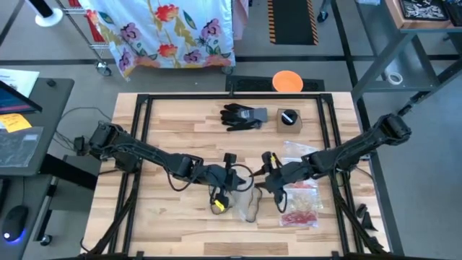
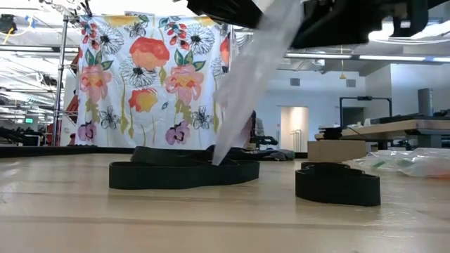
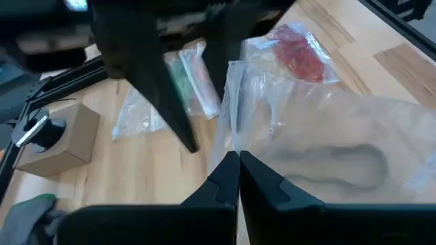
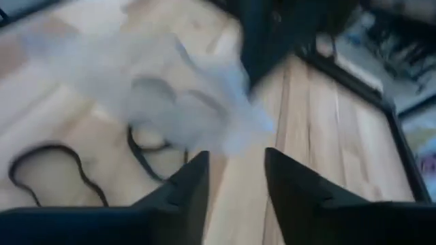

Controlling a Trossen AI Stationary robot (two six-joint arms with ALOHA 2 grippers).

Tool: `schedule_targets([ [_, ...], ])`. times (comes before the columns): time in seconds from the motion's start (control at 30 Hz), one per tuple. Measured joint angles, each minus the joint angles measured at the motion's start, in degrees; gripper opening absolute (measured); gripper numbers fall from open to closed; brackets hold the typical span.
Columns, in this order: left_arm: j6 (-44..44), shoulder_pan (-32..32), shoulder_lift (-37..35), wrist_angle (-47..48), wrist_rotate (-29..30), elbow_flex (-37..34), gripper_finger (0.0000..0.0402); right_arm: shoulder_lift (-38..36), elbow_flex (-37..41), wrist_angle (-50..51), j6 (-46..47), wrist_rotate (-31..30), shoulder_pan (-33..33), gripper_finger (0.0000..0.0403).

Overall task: Sort rubber bands
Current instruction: Open the transparent zip bag

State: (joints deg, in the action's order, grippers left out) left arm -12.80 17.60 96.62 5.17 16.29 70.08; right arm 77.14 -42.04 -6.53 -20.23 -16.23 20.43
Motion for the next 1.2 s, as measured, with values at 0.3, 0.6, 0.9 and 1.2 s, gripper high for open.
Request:
schedule_targets([
  [0.3,-0.3,-0.6,0.0,-3.8,-3.3,0.0,0.0000,0.0,0.0,-4.5,-1.3,1.9,1.1,0.0231],
  [0.6,-0.2,-0.8,0.0,-6.2,-3.0,0.0,0.0000,0.0,0.0,-7.8,-0.8,4.4,1.0,0.0155],
  [0.9,-0.4,-0.6,0.0,-5.6,-1.7,0.0,0.0000,0.0,0.0,-6.2,-0.7,4.0,0.4,0.0010],
  [1.2,0.0,1.3,-0.5,0.2,8.5,0.0,0.0000,-0.1,0.0,7.0,-0.5,4.2,0.4,0.0003],
])
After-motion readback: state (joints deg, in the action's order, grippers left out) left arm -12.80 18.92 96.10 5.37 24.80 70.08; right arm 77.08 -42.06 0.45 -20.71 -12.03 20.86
